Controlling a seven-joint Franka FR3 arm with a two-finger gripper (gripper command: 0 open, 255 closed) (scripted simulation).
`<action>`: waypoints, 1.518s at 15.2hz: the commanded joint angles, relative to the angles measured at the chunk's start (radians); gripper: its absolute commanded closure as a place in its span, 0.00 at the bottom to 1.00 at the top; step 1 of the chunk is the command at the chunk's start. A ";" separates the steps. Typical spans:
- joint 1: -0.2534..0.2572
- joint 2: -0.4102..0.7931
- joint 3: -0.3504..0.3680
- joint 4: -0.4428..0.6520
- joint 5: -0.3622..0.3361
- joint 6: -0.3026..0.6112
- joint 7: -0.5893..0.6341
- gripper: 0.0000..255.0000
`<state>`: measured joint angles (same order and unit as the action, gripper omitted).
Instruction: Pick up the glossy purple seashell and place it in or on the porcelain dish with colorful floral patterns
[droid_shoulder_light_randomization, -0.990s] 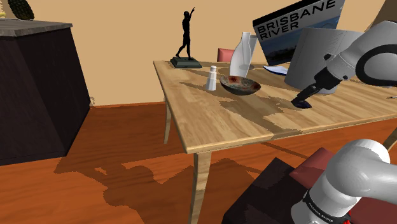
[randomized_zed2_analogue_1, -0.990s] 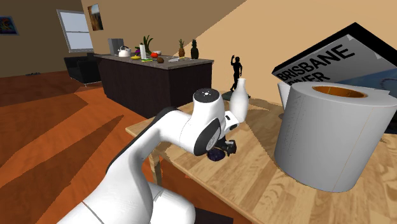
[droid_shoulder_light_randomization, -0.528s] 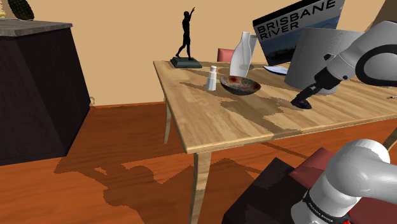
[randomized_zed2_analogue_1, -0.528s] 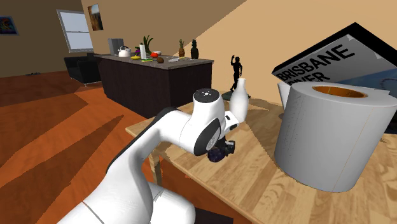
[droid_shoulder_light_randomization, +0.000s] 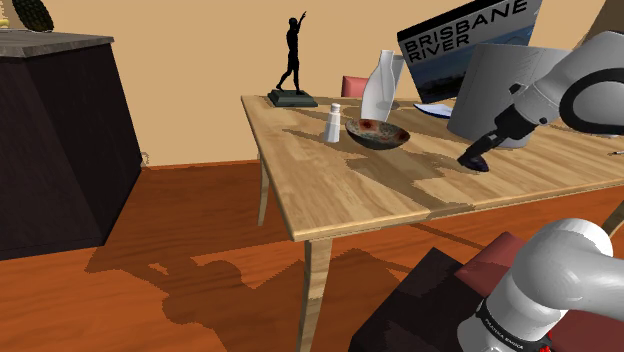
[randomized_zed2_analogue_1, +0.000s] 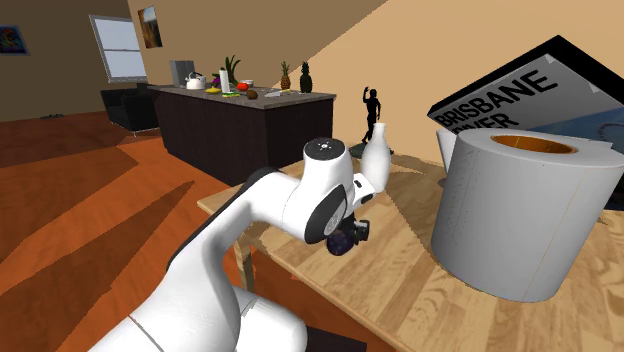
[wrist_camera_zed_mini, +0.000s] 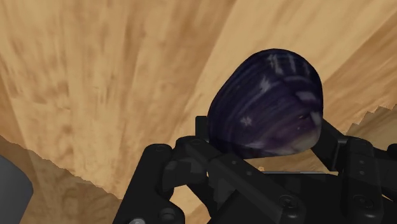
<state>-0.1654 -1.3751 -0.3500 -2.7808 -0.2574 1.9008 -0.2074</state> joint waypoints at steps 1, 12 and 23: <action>0.006 0.011 0.007 0.023 0.006 -0.012 0.002 1.00; 0.044 0.090 0.049 0.196 0.045 -0.104 0.013 1.00; 0.070 0.173 0.077 0.365 0.072 -0.189 0.019 1.00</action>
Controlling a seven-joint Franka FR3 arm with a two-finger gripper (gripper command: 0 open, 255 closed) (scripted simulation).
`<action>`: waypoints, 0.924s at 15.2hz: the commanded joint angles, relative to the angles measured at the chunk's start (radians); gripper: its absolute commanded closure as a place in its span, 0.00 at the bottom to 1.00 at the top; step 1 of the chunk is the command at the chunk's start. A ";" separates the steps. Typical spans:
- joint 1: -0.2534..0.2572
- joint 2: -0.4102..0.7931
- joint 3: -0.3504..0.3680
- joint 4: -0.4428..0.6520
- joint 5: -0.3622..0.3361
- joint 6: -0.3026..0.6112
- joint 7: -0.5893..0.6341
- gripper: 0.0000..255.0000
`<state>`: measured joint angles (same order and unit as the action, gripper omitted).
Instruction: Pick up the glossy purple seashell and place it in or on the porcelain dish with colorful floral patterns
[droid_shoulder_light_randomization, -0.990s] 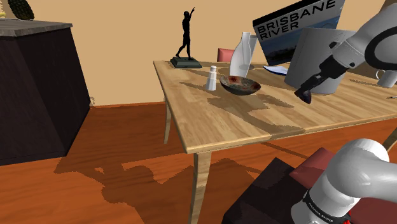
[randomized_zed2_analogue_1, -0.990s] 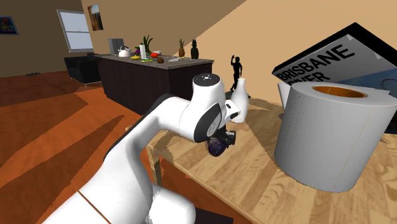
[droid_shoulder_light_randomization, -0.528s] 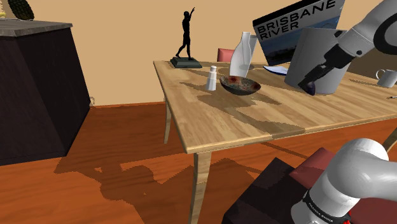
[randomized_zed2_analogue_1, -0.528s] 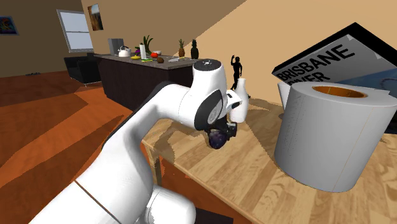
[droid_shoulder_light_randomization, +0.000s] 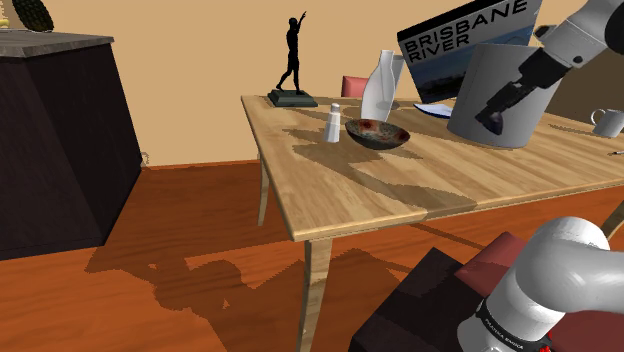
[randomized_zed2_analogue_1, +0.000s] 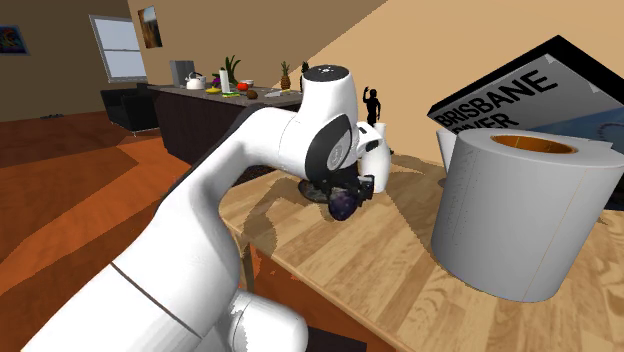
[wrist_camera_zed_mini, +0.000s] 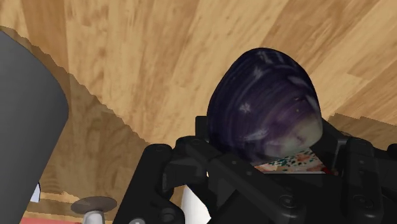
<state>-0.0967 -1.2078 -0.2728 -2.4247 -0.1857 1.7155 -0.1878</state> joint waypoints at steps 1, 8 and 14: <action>0.010 0.033 0.012 0.012 0.009 0.020 0.015 1.00; 0.067 0.244 0.087 0.067 0.059 0.170 0.113 1.00; 0.105 0.446 0.141 0.164 0.089 0.270 0.184 1.00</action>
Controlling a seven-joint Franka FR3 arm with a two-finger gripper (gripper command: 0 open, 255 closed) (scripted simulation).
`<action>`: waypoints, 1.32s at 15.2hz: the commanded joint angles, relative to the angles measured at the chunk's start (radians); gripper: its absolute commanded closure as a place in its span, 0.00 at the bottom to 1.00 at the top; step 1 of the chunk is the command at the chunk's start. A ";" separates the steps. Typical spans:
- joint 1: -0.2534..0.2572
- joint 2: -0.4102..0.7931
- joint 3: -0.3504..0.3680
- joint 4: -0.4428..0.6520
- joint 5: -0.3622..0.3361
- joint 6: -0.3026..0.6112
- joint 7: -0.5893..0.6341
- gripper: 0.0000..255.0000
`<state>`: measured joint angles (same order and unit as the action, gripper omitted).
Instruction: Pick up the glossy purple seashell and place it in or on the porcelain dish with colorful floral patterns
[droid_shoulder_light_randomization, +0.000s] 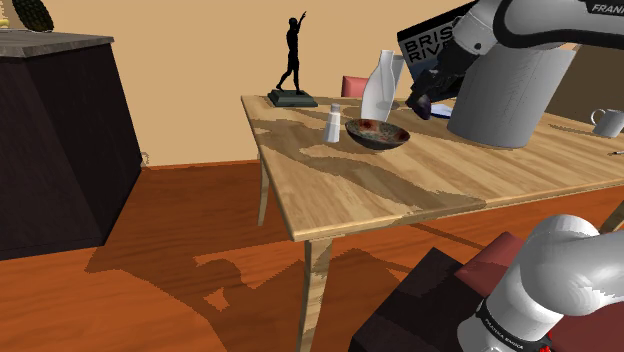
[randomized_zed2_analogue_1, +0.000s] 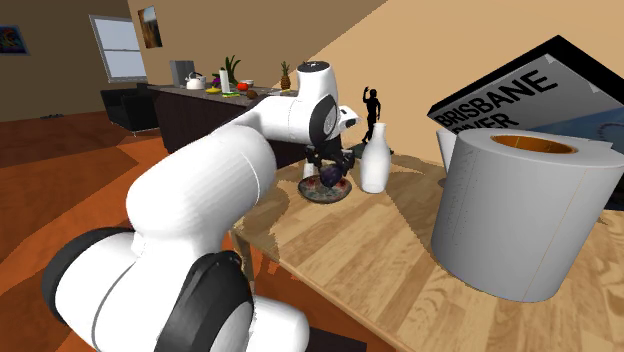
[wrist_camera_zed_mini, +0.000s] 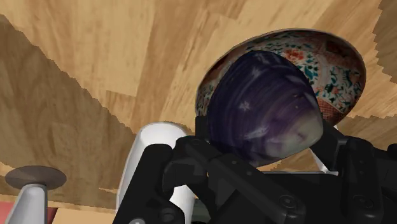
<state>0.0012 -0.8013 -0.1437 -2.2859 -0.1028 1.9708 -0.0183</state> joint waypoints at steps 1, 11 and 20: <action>0.012 0.075 0.020 0.046 0.010 0.028 0.026 1.00; 0.031 0.241 0.058 0.092 0.021 0.145 0.081 1.00; 0.027 0.228 0.054 -0.047 0.013 0.271 0.087 1.00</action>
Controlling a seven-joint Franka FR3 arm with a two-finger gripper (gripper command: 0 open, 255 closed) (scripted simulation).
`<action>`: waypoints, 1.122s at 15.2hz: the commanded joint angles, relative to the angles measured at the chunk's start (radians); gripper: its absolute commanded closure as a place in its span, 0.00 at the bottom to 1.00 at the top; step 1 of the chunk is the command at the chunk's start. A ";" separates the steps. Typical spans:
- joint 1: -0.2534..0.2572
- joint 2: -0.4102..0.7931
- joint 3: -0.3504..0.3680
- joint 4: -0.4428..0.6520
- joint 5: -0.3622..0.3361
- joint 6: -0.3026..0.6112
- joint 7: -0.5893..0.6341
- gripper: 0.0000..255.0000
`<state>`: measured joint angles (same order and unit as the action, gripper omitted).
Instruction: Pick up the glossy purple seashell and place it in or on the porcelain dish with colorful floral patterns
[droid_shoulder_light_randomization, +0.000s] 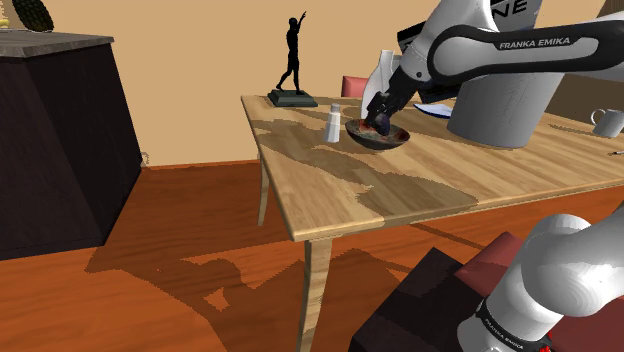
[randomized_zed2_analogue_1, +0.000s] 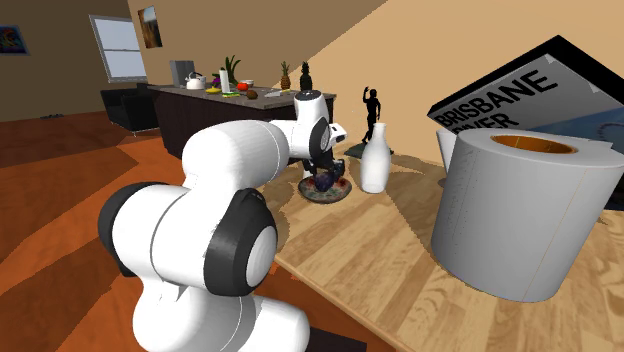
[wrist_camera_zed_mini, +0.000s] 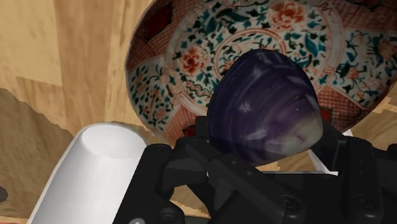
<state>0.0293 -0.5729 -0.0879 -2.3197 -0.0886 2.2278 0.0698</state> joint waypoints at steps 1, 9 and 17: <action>-0.001 0.000 -0.002 -0.013 -0.001 0.014 -0.001 1.00; -0.001 0.000 -0.002 -0.013 -0.001 0.014 -0.001 0.00; -0.001 -0.050 0.006 0.040 0.002 -0.090 -0.001 0.00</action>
<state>0.0284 -0.6134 -0.0844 -2.3000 -0.0880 2.1699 0.0683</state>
